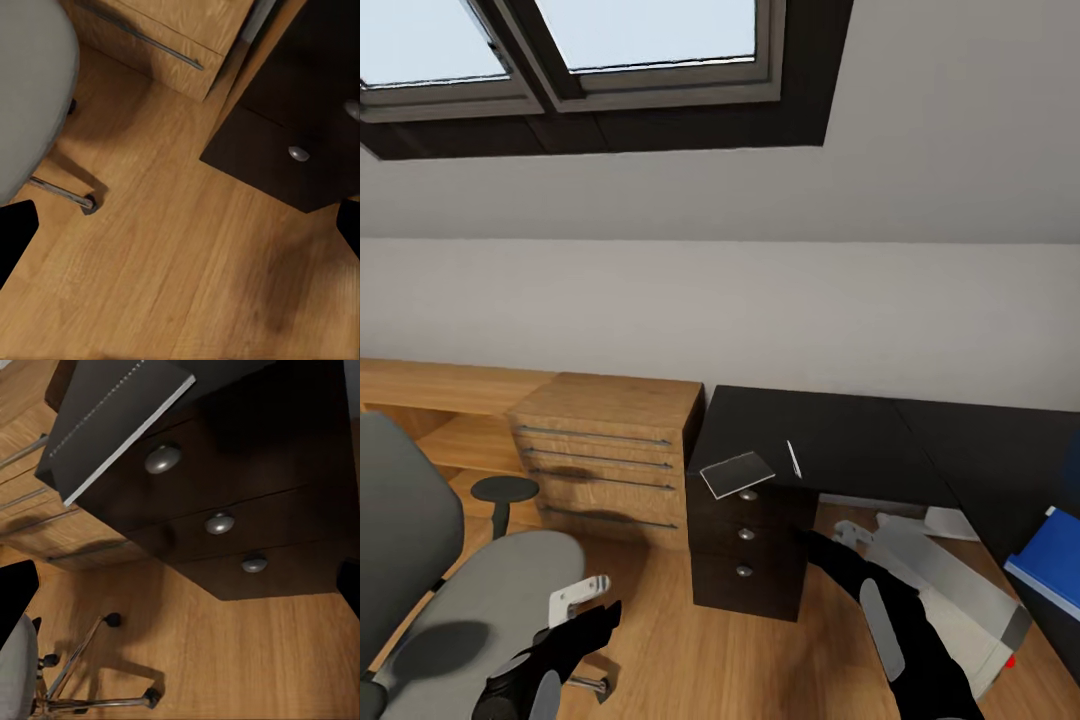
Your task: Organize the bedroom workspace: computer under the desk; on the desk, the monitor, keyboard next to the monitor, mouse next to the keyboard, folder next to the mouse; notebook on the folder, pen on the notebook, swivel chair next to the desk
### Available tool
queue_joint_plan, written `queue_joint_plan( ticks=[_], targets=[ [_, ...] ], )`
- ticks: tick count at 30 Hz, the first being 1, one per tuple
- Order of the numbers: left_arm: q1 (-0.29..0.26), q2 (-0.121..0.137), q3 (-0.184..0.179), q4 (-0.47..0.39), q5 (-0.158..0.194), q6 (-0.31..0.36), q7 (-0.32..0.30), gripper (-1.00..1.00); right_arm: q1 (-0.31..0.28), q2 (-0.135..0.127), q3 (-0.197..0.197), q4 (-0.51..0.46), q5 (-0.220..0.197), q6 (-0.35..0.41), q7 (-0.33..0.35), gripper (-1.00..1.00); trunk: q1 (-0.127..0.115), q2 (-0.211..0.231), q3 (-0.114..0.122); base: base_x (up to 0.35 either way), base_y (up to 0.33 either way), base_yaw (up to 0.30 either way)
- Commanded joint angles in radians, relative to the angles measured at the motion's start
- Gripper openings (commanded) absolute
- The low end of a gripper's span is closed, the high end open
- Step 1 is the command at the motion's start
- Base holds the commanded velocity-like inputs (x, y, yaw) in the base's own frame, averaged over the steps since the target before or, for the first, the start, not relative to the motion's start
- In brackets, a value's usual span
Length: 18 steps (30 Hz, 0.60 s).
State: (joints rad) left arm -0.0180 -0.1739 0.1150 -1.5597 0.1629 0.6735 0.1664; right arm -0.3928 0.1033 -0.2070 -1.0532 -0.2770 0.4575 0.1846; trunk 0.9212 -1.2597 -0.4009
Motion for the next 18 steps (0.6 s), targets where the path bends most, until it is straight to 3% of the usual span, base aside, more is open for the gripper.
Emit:
queue_joint_plan(
  ticks=[1, 7, 12, 16, 18],
  targets=[
    [-0.001, -0.001, 0.001, -0.007, 0.017, 0.018, 0.007, 1.0, -0.001, 0.004, -0.005, 0.008, -0.017, 0.006, 0.002, 1.0, 0.004, -0.008, -0.004, 0.0, 0.0, 0.0],
    [-0.001, -0.001, 0.006, -0.011, 0.026, 0.044, 0.007, 1.0, -0.004, 0.006, -0.007, 0.072, -0.066, -0.032, -0.005, 1.0, 0.027, -0.05, -0.023, 0.0, 0.0, 0.0],
    [-0.001, -0.001, 0.011, -0.006, 0.027, 0.048, 0.007, 1.0, -0.006, 0.004, -0.01, 0.166, -0.141, -0.179, -0.005, 1.0, 0.046, -0.085, -0.039, 0.0, 0.0, 0.0],
    [-0.001, -0.001, 0.011, 0.011, 0.027, 0.048, 0.007, 1.0, -0.005, 0.002, -0.011, 0.207, -0.215, -0.347, 0.003, 1.0, 0.062, -0.113, -0.051, 0.0, 0.0, 0.0],
    [0.0, -0.001, 0.011, 0.013, 0.027, 0.048, 0.007, 1.0, -0.005, 0.002, -0.011, 0.21, -0.222, -0.363, 0.012, 1.0, 0.069, -0.127, -0.058, 0.0, 0.0, 0.0]
  ],
)
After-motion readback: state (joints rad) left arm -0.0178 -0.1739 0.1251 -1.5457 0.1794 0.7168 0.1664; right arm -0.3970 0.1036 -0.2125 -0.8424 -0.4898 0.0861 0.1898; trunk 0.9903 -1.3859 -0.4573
